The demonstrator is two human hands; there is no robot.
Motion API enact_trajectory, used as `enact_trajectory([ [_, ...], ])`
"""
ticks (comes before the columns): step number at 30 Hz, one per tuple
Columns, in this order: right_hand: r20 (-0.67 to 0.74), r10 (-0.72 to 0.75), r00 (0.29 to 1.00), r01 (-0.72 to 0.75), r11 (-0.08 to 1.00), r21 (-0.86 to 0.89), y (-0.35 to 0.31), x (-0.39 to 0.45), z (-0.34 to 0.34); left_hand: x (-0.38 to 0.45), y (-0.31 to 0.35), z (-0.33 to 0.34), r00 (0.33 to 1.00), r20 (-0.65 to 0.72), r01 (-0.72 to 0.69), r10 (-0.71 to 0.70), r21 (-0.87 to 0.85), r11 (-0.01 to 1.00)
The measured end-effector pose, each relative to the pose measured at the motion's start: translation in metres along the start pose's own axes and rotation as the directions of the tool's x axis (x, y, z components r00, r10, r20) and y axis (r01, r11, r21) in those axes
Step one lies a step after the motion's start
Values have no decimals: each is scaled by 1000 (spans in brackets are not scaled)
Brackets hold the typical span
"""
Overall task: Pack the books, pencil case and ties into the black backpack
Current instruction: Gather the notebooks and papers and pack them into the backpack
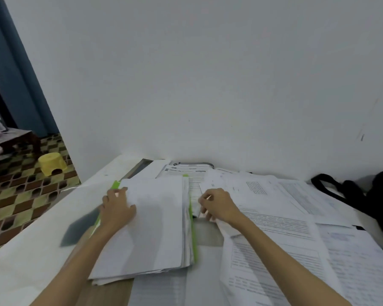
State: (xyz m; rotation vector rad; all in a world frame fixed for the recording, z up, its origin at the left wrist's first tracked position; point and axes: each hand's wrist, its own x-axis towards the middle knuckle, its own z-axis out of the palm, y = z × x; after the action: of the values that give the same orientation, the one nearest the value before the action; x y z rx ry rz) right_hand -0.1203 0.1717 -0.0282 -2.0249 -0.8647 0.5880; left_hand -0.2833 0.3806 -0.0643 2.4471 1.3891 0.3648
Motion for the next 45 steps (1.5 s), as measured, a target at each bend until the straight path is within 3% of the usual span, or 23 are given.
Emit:
enact_trajectory([
  [3,-127,31,991,-38,998,-59,20,-16,-48,-4,46,9,962,38,-257,271,-216,942],
  [5,-203,104,974,-142,973,-184,41,-29,-80,-13,82,19,885,130,-397,446,-288,872],
  [7,-309,190,932,-306,870,-387,65,-46,-107,-20,118,35,802,236,-470,549,-318,823],
  [9,-417,267,869,-468,719,-514,87,-66,-127,-24,150,56,742,298,-511,600,-327,795],
  [11,-476,343,810,-572,643,-510,102,-86,-136,-22,172,74,719,332,-525,611,-317,790],
  [15,-423,516,745,-653,696,-300,116,-108,-138,-4,198,99,719,368,-538,590,-245,807],
  [19,-417,493,763,-523,851,50,127,-107,-139,16,215,112,711,406,-558,574,-172,812],
  [26,-267,495,827,-408,854,323,132,-100,-143,43,241,126,670,434,-606,602,-149,782],
  [28,-349,488,800,-340,848,406,134,-94,-148,50,248,128,664,440,-608,604,-151,779],
  [30,-486,503,715,-283,843,457,139,-85,-157,56,256,132,660,455,-604,598,-153,782],
  [32,-535,561,632,-211,789,577,145,-77,-166,60,262,136,658,466,-596,592,-159,787],
  [37,-420,696,582,-57,550,833,150,-68,-180,66,273,139,673,435,-634,598,-77,769],
  [41,-285,702,652,-45,412,910,150,-81,-197,74,274,142,670,439,-620,599,-113,777],
  [45,-276,682,677,-88,448,890,151,-93,-218,71,271,144,660,443,-652,607,-64,756],
])
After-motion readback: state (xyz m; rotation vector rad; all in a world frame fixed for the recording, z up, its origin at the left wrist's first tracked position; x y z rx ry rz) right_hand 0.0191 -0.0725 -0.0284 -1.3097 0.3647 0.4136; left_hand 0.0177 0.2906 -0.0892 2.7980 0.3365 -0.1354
